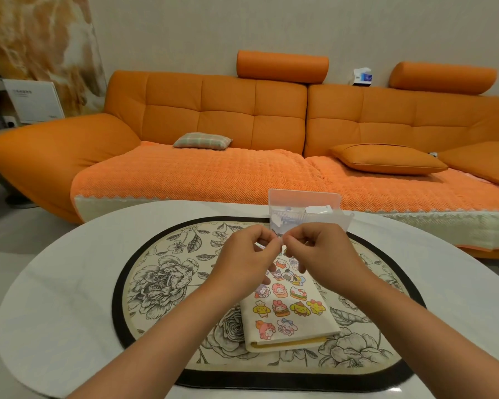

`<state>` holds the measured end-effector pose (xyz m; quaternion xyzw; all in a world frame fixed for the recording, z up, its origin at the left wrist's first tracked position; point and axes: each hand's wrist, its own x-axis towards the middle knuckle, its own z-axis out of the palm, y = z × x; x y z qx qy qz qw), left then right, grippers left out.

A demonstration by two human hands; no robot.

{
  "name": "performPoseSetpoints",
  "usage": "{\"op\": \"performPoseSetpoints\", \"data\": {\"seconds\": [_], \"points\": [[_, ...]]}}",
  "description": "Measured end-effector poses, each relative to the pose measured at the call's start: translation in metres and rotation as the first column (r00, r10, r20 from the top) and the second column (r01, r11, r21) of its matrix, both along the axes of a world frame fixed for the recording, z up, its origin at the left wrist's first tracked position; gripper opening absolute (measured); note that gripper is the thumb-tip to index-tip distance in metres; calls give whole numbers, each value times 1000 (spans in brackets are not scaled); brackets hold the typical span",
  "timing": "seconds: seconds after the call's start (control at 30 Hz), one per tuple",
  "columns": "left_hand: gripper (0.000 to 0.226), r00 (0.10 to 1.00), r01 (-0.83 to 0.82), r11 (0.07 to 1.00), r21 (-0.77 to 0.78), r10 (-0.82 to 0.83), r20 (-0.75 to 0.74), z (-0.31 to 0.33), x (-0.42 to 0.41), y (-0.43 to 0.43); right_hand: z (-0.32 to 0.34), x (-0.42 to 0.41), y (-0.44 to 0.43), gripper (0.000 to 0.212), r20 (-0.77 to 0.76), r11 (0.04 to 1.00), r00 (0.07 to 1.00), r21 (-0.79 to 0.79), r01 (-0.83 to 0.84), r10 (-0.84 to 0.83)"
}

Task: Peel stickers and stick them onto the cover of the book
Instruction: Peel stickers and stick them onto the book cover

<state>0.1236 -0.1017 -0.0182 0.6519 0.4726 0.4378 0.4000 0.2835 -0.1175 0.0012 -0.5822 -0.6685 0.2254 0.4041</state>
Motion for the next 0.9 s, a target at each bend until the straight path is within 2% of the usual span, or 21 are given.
{"op": "performPoseSetpoints", "data": {"seconds": [0.13,0.27,0.43,0.53,0.63,0.8,0.9], "points": [[13,998,60,998,-11,-60,2,-1,-4,5,7,0,-3,13,-203,990,977,-104,-90,67],[10,991,136,991,-14,-136,16,-12,-11,10,2,-2,-1,10,-226,989,973,-120,-83,54],[9,993,93,995,-21,-95,-68,-21,-20,21,-11,-1,15,13,-135,989,991,-149,-4,-16],[17,983,74,997,-7,-74,-168,-24,-32,32,-14,5,34,14,-88,993,992,-87,84,-92],[19,980,55,998,-21,-58,-189,-26,-41,42,-13,11,60,14,-35,983,983,5,183,-182],[17,985,40,997,-71,-51,-167,-27,-48,55,-12,18,118,12,219,920,900,198,337,-377],[21,988,25,996,-81,-37,-150,-27,-50,59,-17,21,146,21,346,923,857,177,341,-382]]}}
